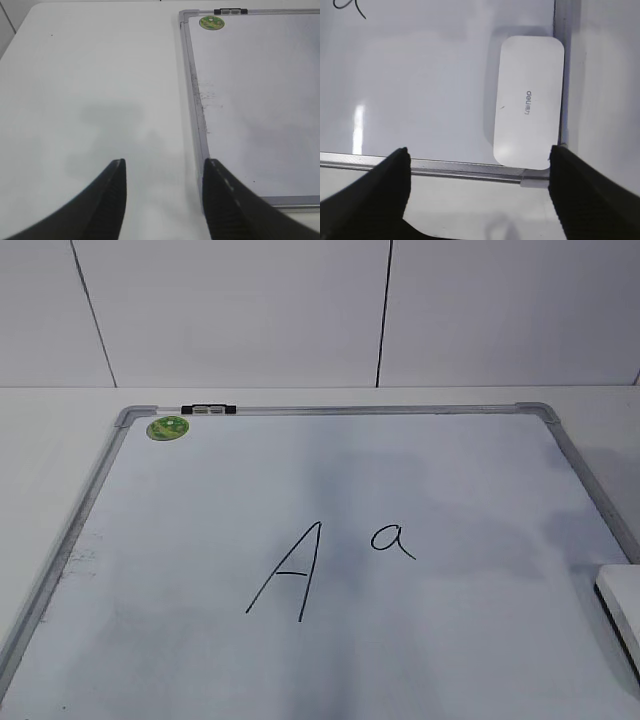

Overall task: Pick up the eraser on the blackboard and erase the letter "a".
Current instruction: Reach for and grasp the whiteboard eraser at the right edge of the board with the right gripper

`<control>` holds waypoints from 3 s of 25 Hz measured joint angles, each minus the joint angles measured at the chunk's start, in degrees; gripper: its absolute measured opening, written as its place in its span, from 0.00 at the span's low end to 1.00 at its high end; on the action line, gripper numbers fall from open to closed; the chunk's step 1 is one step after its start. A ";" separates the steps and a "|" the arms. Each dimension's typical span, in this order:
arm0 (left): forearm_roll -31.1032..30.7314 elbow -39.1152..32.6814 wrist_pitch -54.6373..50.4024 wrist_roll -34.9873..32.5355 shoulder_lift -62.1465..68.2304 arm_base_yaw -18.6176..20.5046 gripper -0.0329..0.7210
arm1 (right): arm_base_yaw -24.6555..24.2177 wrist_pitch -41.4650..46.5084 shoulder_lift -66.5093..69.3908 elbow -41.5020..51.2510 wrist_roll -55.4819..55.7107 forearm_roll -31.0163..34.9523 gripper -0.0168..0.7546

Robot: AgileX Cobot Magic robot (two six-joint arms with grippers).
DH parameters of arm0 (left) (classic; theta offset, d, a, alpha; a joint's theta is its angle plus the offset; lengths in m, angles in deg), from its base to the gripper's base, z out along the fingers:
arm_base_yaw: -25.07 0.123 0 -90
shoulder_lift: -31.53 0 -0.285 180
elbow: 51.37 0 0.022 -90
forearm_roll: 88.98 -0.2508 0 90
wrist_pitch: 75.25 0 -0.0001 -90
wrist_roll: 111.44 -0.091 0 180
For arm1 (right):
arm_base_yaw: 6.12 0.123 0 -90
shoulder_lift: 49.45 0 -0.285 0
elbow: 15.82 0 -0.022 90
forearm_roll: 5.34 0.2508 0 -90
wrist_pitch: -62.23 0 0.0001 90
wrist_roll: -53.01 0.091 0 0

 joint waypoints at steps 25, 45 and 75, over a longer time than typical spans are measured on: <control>0.00 0.00 0.00 0.00 0.00 0.00 0.54 | 0.00 -2.97 19.90 -0.38 5.32 -8.20 0.90; 0.00 0.00 0.00 0.00 0.00 0.00 0.54 | 0.00 -6.47 28.06 -0.48 9.71 -10.12 0.90; 0.00 0.00 0.00 0.00 0.00 0.00 0.54 | 0.00 -10.10 34.78 -0.51 12.23 -11.41 0.90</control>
